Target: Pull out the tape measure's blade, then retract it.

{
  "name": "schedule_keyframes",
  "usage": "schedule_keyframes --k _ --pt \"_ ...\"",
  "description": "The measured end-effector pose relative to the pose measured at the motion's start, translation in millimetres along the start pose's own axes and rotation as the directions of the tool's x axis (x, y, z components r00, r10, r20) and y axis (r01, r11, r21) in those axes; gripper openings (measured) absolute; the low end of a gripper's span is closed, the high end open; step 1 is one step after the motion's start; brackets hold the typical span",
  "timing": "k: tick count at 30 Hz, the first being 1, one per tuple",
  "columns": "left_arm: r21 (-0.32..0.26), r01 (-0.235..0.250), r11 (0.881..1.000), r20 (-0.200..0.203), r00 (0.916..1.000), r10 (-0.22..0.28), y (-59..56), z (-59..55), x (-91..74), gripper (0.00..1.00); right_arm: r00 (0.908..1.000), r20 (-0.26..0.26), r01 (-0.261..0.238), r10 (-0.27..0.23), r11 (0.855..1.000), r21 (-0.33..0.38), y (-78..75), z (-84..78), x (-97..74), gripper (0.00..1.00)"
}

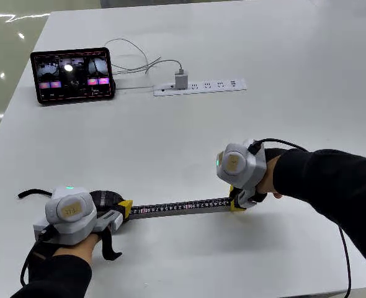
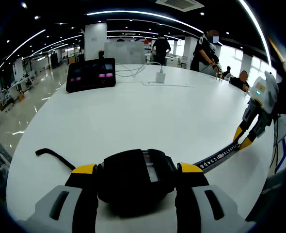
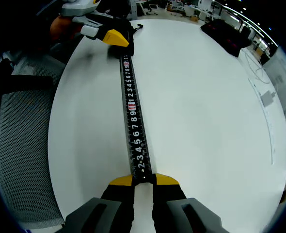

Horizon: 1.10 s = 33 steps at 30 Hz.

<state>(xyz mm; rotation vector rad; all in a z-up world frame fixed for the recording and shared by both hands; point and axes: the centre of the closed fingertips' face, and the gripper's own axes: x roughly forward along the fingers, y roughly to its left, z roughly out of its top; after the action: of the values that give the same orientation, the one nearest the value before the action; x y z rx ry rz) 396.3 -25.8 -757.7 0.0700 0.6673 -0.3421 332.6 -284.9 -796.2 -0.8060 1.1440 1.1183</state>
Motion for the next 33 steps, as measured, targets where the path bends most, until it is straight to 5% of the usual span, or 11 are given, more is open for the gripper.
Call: schedule_keyframes --k 33 --pt "0.000 -0.001 1.000 -0.008 1.0000 0.001 -0.3 0.1 0.5 0.60 1.0000 0.001 0.007 -0.007 0.998 0.068 0.4 8.9 1.5 0.09"
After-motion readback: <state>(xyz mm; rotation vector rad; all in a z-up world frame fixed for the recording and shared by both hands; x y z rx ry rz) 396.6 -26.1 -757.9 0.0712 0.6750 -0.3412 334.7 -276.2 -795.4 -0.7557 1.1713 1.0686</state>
